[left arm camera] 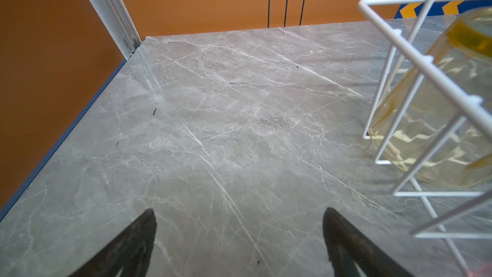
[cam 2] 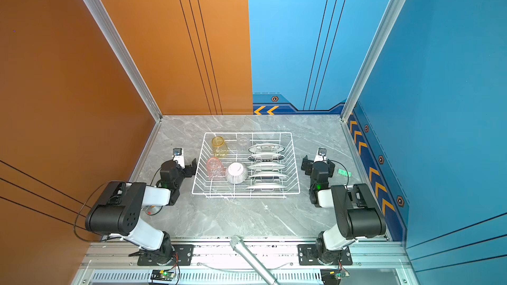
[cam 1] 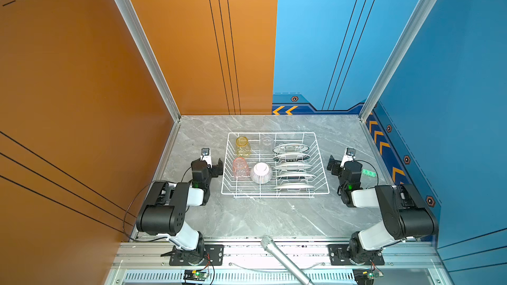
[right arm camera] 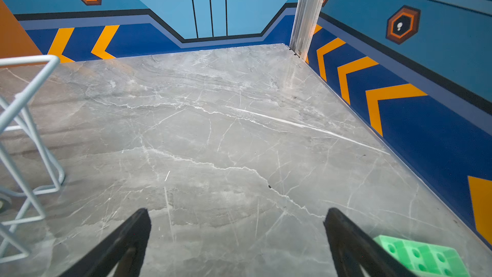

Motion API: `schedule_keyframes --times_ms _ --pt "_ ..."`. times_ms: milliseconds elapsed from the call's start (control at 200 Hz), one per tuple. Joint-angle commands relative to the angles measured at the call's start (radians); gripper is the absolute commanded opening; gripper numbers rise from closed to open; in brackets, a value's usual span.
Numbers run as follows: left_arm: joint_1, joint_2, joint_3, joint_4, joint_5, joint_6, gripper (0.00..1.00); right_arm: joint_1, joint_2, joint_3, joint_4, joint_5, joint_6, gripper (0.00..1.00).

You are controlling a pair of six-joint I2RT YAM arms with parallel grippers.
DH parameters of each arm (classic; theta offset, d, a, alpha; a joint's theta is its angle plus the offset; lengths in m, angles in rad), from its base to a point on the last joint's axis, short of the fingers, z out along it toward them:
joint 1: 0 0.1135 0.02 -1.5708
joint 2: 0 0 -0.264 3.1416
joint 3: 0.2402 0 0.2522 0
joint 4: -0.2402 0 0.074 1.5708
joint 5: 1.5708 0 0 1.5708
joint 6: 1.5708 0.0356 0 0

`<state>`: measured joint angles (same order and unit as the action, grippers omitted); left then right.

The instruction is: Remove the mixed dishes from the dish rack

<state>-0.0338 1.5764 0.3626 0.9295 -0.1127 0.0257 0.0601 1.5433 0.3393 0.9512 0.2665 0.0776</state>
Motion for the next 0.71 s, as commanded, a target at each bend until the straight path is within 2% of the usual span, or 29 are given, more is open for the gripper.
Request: schedule_keyframes --times_ms 0,701 --pt "-0.003 -0.015 0.017 -0.008 -0.019 -0.003 0.98 0.000 0.003 0.018 -0.011 0.016 -0.002 1.00" --pt "0.006 -0.013 0.019 -0.008 -0.002 -0.008 1.00 -0.008 0.003 0.022 -0.017 -0.001 0.003 1.00"
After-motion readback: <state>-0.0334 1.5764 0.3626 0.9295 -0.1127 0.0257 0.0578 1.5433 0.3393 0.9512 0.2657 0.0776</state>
